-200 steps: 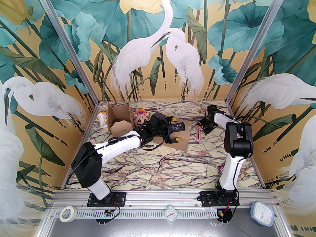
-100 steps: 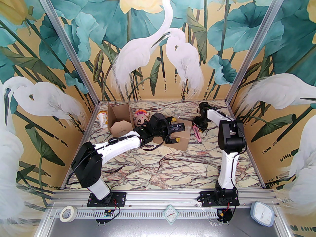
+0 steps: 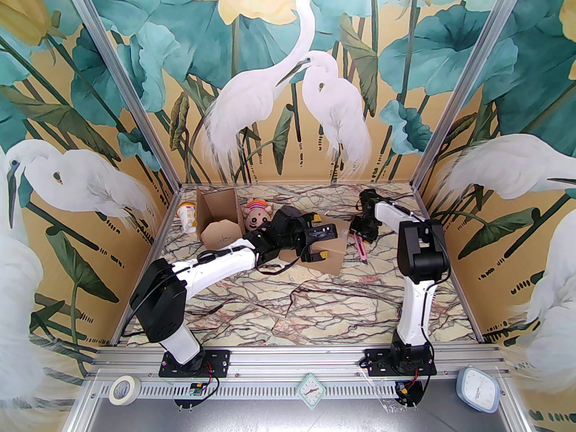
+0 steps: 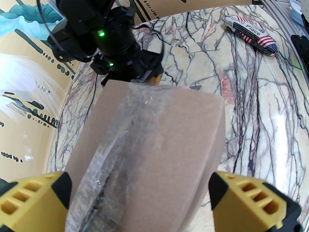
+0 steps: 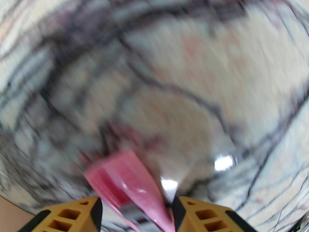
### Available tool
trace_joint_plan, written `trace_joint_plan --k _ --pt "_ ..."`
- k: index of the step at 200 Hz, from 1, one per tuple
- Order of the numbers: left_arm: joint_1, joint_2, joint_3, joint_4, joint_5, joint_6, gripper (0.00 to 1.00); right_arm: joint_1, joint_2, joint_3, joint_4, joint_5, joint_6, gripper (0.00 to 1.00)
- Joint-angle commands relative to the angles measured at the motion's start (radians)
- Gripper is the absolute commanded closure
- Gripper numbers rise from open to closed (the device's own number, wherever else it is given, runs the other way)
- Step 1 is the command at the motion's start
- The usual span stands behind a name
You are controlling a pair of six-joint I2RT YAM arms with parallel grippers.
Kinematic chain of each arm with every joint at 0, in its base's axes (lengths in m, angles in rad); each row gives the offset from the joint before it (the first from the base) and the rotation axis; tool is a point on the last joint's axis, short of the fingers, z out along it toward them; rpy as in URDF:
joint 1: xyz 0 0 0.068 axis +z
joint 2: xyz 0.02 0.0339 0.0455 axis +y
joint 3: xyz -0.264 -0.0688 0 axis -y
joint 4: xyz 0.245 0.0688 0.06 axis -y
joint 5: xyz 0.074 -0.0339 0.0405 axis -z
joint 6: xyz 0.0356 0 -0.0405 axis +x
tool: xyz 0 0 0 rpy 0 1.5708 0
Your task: Unpack the express box
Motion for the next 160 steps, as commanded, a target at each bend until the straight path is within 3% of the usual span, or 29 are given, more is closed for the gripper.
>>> trace_joint_plan --k 1,12,83,128,160 --pt "-0.003 -0.032 -0.005 -0.026 -0.005 -0.015 0.01 -0.002 -0.035 -0.075 -0.057 0.032 0.001 0.51" --pt "-0.005 -0.033 -0.003 -0.025 -0.001 -0.019 0.0 -0.001 -0.041 -0.1 -0.046 0.026 0.003 0.59" --pt "-0.012 -0.032 0.065 -0.075 0.016 -0.083 0.0 -0.01 -0.087 -0.14 0.005 0.052 0.06 0.78" --pt "-0.066 0.02 0.206 -0.148 -0.016 -0.198 0.01 -0.017 -0.354 -0.186 0.021 0.115 0.096 0.81" --pt "-0.074 0.115 0.417 -0.218 0.009 -0.454 0.05 -0.014 -0.547 -0.18 0.056 0.111 0.12 0.81"
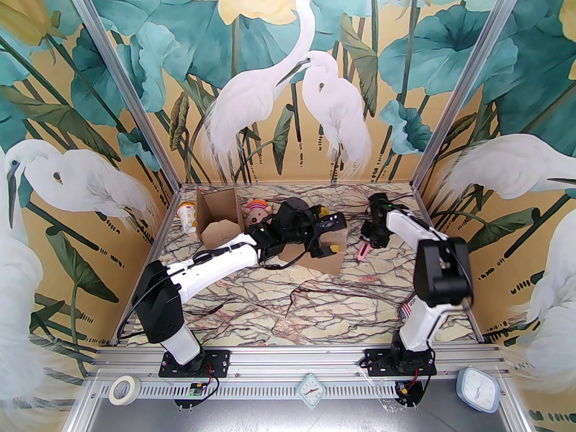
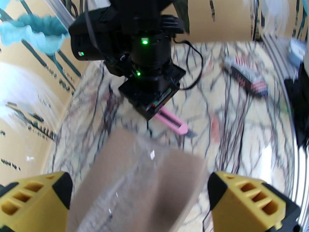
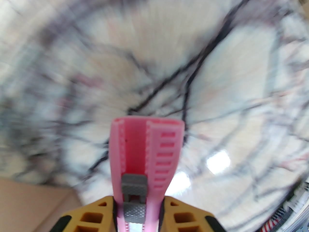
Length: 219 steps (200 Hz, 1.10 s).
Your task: Unpack the express box
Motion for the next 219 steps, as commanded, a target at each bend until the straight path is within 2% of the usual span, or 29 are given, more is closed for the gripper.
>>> trace_joint_plan --k 1,40,90,180,200,219 --pt "-0.003 0.082 0.154 -0.09 0.009 -0.228 0.05 -0.004 -0.13 0.016 0.028 0.023 0.035 0.81" --pt "-0.001 0.231 0.408 -0.215 0.071 -0.45 0.09 0.009 -0.273 0.03 0.107 -0.025 0.038 0.81" --pt "0.021 0.336 0.531 -0.236 0.157 -0.634 0.15 0.02 -0.371 0.042 0.176 -0.103 0.06 0.82" --pt "0.071 0.417 0.554 -0.127 0.35 -0.779 0.22 0.036 -0.418 0.009 0.26 -0.196 0.08 0.81" --pt "0.071 0.433 0.562 -0.098 0.397 -0.8 0.25 0.039 -0.413 0.009 0.266 -0.206 0.081 0.81" --pt "0.076 0.454 0.586 -0.098 0.417 -0.805 0.32 0.042 -0.409 0.011 0.274 -0.211 0.08 0.81"
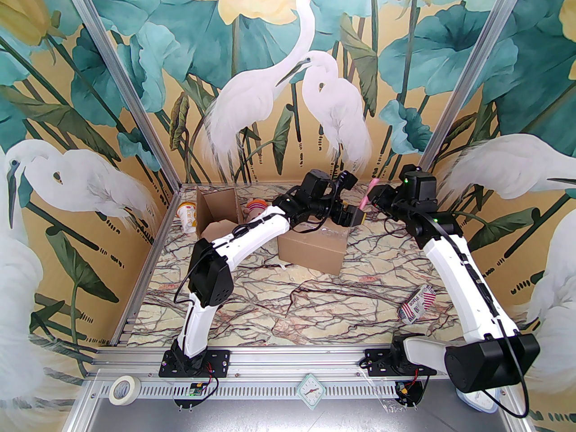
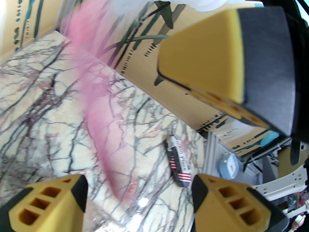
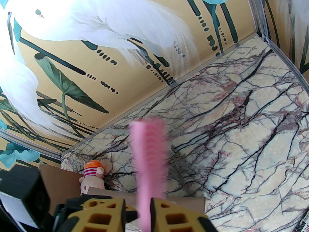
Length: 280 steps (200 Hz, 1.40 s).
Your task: Unpack the express box
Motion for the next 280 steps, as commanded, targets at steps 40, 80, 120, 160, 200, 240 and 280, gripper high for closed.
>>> trace_joint_plan --k 40,80,120,160,200,240,280 --pt "0.049 0.061 0.142 -0.102 -0.007 0.011 0.43 0.003 0.01 -0.037 -0.052 0.061 -0.026 0.79" --pt "0.066 -0.05 0.031 -0.116 -0.096 0.14 0.26 -0.109 0.093 -0.152 -0.056 0.07 0.019 0.66" --pt "0.065 -0.087 -0.054 -0.126 -0.168 0.232 0.17 -0.085 0.411 0.003 -0.155 0.057 0.01 0.49" --pt "0.068 -0.075 -0.032 -0.223 -0.274 0.349 0.12 -0.016 0.633 0.162 -0.211 0.077 0.109 0.39" --pt "0.073 -0.126 -0.118 -0.184 -0.321 0.36 0.08 0.012 0.753 0.255 -0.215 0.101 0.347 0.34" --pt "0.081 -0.154 -0.171 -0.163 -0.346 0.348 0.07 0.025 0.84 0.348 -0.286 0.111 0.59 0.33" --pt "0.093 -0.191 -0.236 -0.127 -0.367 0.33 0.07 0.055 0.953 0.475 -0.344 0.087 0.745 0.31"
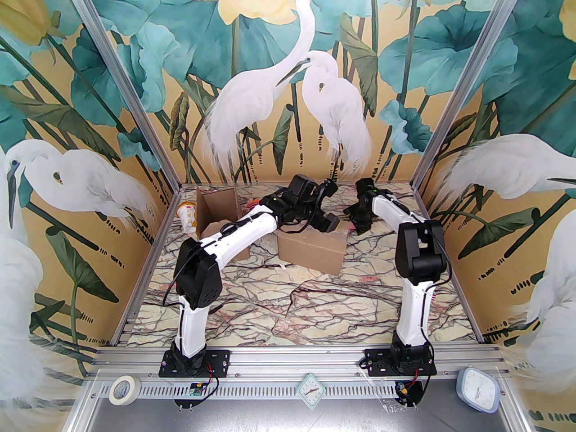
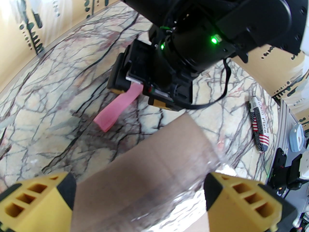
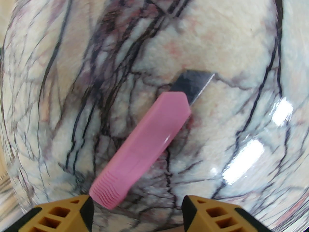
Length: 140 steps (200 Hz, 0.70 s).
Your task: Unpack the express box
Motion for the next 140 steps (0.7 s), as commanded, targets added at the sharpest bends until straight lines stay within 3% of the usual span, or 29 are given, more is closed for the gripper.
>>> trace_joint_plan --k 1,41,108,140 --pt "0.011 -0.062 -0.04 0.039 -0.036 -0.003 0.07 0.026 0.082 0.102 -0.084 0.003 0.157 0.31" --pt "0.027 -0.104 -0.118 0.067 -0.047 -0.01 0.06 0.038 0.199 0.198 -0.126 -0.019 0.221 0.3" --pt "0.042 -0.136 -0.168 0.088 -0.045 -0.012 0.06 0.028 0.412 0.618 -0.526 0.062 0.045 0.34" --pt "0.046 -0.16 -0.213 0.143 -0.045 -0.025 0.06 0.004 0.404 0.591 -0.568 0.067 0.028 0.37"
